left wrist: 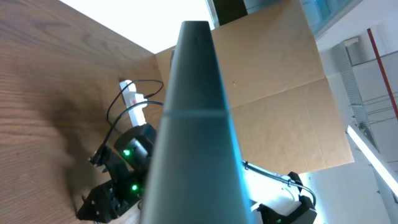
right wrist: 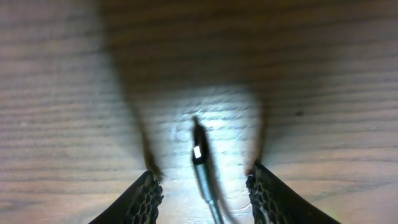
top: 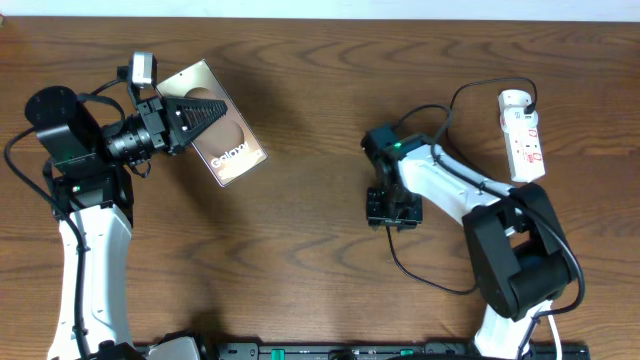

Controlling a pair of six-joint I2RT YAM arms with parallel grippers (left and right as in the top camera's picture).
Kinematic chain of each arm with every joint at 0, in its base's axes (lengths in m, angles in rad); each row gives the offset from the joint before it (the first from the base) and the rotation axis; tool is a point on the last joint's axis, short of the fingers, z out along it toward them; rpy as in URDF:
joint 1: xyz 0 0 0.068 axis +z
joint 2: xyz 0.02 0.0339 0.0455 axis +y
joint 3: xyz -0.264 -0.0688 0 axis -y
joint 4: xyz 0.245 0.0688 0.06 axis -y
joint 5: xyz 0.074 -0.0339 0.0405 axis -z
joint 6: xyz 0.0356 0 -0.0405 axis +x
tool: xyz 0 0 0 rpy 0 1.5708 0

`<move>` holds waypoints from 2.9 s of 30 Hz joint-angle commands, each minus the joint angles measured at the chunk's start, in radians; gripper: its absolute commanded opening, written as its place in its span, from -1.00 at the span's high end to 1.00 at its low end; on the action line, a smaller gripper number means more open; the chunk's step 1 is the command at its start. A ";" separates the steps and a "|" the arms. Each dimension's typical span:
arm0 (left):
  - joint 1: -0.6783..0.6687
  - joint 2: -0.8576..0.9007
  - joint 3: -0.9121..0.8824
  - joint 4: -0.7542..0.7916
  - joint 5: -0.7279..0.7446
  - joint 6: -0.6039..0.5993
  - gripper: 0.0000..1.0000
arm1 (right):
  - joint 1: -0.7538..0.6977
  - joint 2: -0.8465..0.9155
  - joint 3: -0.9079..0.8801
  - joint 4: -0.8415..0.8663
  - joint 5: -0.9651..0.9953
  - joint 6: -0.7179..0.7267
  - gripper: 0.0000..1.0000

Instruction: Plug charger to phone and switch on socket

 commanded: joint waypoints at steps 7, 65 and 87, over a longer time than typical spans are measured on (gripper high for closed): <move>0.001 -0.003 0.006 0.008 0.024 0.006 0.86 | 0.062 0.060 -0.027 0.015 0.012 0.010 0.22; 0.001 -0.003 0.006 0.009 0.058 0.047 0.85 | 0.055 0.060 0.272 -0.038 -1.277 -1.012 0.98; 0.001 -0.003 0.006 0.009 0.058 0.137 0.86 | 0.079 0.060 0.333 0.044 -1.448 -0.914 0.98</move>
